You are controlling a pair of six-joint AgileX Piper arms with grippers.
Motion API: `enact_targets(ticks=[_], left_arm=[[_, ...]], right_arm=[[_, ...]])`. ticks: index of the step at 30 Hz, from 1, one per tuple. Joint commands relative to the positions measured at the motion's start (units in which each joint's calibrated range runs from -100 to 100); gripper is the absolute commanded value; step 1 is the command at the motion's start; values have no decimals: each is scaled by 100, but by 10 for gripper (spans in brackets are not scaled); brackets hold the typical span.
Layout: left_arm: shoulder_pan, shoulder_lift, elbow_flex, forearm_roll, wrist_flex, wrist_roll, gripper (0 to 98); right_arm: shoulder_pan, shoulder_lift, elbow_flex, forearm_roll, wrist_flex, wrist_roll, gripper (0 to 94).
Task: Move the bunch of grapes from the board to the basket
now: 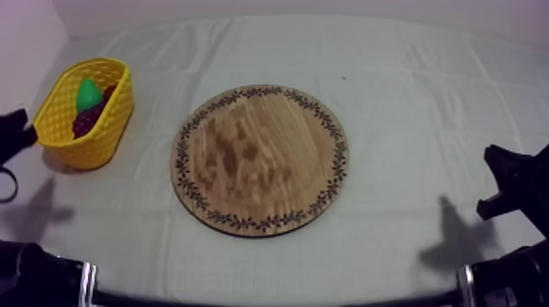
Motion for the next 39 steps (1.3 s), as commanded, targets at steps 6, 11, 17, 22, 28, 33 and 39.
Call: enact_targets(ticks=[6, 11, 17, 22, 28, 33, 39], left_arm=[[-2, -1382, 1357, 40, -344, -153, 0], [-6, -1833, 1768, 171, -513, -332, 0], [-22, -2195, 1946, 241, -684, -340, 0], [-45, -2310, 1984, 266, -728, -282, 0], [-51, -2331, 1995, 290, -746, -277, 0], [-51, -2334, 1996, 317, -719, -211, 0], [-53, -2334, 1996, 321, -714, -261, 0]], right_arm=[[-2, -1, -3, 1, 4, 0, 4], [-2, -1, -3, 1, 4, 0, 4], [-2, -1, -3, 1, 4, 0, 4], [-2, -1, -3, 1, 4, -3, 4], [-2, -1, -3, 1, 4, -2, 4], [-2, -1, -3, 1, 4, 0, 4], [-2, -1, -3, 1, 4, 0, 4]])
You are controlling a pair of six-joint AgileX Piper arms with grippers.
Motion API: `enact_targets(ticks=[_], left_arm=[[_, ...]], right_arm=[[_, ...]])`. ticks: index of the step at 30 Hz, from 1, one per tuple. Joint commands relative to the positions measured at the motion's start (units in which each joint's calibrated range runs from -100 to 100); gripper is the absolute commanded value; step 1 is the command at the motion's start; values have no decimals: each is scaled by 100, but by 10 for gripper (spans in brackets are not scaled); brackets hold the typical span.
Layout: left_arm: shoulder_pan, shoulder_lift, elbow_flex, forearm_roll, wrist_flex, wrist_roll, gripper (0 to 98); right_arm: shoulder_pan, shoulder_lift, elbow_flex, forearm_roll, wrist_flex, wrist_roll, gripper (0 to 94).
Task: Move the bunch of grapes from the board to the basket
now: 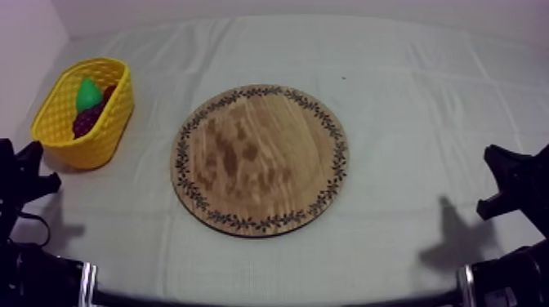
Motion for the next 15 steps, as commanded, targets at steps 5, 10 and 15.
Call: enact_targets(ticks=[5, 10, 15], left_arm=[[-16, -3, 5, -2, 12, 388, 0], [-20, -3, 5, -2, 16, 455, 0], [-28, -3, 5, -2, 27, 349, 0]], right_arm=[[-2, -1, -3, 1, 4, 3, 4], [-2, -1, -3, 1, 4, 3, 4], [-2, -1, -3, 1, 4, 3, 4]])
